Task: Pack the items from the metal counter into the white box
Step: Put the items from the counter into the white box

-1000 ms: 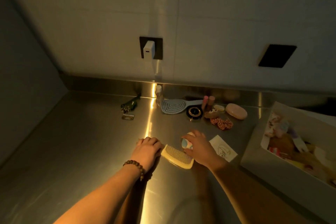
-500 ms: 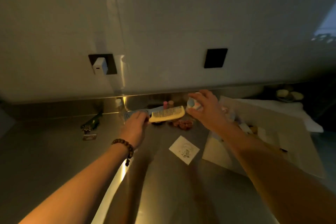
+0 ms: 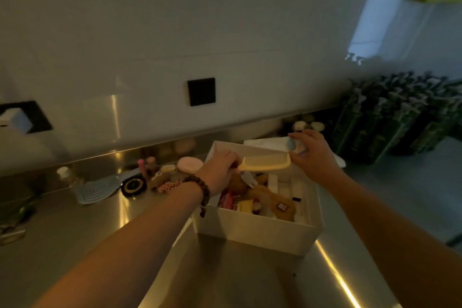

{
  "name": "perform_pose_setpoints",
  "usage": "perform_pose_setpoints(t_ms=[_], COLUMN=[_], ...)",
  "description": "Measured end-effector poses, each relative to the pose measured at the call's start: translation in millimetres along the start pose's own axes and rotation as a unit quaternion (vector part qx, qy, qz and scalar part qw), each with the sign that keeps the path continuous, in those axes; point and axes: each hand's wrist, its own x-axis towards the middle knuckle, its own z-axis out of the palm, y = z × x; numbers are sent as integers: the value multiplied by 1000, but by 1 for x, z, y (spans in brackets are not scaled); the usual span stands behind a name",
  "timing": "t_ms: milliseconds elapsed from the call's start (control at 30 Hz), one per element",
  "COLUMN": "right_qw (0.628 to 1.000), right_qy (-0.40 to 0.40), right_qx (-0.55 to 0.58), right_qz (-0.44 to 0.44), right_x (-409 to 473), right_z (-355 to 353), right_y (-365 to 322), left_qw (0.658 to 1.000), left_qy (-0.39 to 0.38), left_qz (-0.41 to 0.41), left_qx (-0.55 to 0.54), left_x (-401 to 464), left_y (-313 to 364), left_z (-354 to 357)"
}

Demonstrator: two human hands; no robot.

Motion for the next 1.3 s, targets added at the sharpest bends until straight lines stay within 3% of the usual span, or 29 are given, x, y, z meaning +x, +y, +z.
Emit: perform_pose_setpoints(t_ms=[167,400,700,833,967,1033,1200,1300], right_qw=[1000,999,994,992,979,972,960,963], right_qy=[5,-29,-110,-127,-192,-217,-251,-242], right_qx=[5,18,22,-2,-57,-87,-111,-102], right_qz=[26,20,-9,-12,21,36,53,63], right_x=[-2,-4,-7,-3,5,7,5,1], right_z=[-8,10,43,56,74,84,103,106], right_y=[37,50,31,26,26,26,27,29], left_qw=[995,948,918,944,982,978,948,949], left_qy=[-60,-277,-360,-304,-123,-48,-90,-99], left_qz=[-10,-27,-21,-35,-30,1,-116,-120], left_qx=[83,158,167,127,137,201,284,274], left_x=[23,28,23,20,20,20,13,7], left_y=[-1,-19,-24,-21,-21,-29,-60,-69], left_z=[35,58,51,45,30,27,27,27])
